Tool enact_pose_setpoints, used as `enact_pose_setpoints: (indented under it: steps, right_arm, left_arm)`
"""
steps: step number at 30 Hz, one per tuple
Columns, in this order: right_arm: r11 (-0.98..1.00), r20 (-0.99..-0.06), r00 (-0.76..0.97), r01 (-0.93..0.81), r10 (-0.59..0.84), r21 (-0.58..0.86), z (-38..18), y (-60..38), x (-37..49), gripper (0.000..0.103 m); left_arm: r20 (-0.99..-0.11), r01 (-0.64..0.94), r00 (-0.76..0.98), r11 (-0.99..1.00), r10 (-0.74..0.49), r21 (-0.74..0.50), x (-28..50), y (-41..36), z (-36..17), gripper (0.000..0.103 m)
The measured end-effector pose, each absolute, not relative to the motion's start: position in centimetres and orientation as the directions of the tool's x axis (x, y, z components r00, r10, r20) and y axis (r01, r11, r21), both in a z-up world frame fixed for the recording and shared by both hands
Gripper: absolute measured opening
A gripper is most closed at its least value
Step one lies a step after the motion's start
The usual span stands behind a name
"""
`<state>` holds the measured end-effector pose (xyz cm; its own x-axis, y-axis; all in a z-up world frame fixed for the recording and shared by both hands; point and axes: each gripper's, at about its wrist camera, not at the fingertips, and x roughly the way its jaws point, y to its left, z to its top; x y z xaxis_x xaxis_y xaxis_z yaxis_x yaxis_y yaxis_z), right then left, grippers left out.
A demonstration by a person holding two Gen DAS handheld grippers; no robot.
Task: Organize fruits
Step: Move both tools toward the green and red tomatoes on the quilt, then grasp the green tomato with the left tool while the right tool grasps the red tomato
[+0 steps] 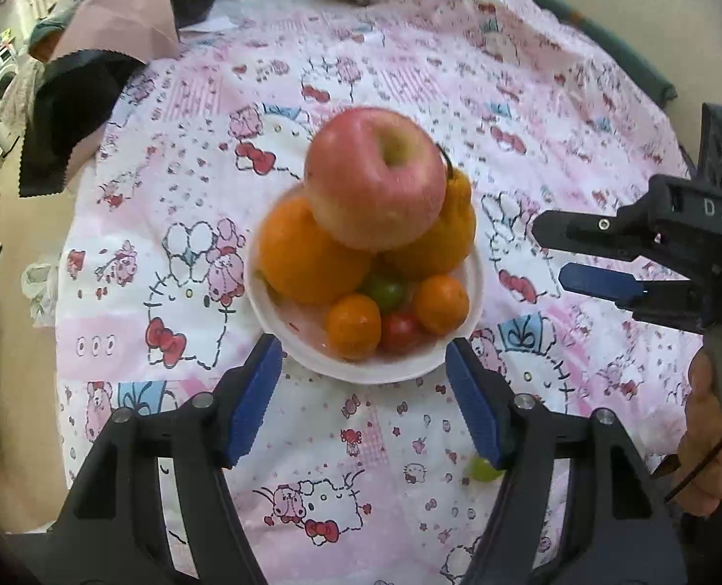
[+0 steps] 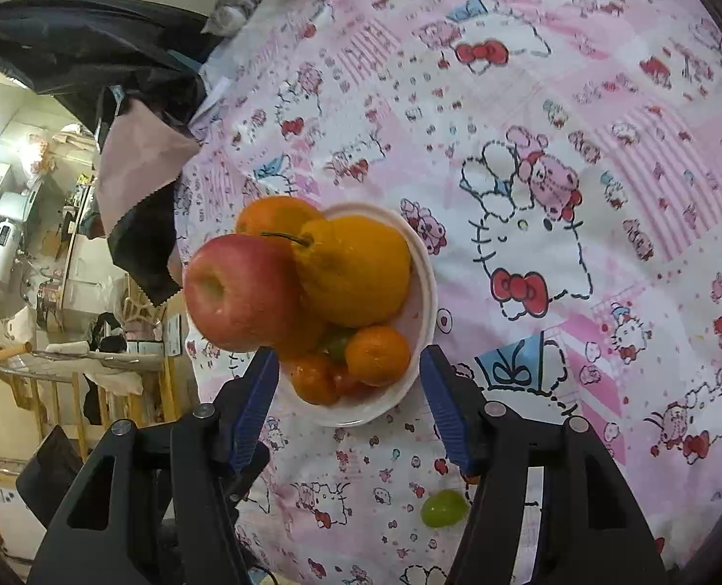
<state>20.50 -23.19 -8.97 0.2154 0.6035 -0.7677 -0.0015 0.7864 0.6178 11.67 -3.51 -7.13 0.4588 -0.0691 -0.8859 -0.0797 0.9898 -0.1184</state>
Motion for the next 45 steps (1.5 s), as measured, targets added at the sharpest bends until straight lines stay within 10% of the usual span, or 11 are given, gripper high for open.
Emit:
enact_pose_setpoints:
  steps: [45]
  right_arm:
    - [0.832,-0.824,0.236,0.095,0.515,0.547,-9.4,-28.3,12.1,0.066]
  left_arm:
    - [-0.909,0.048,0.378,0.985,-0.172,-0.166,6.4,-7.8,-10.1,0.067]
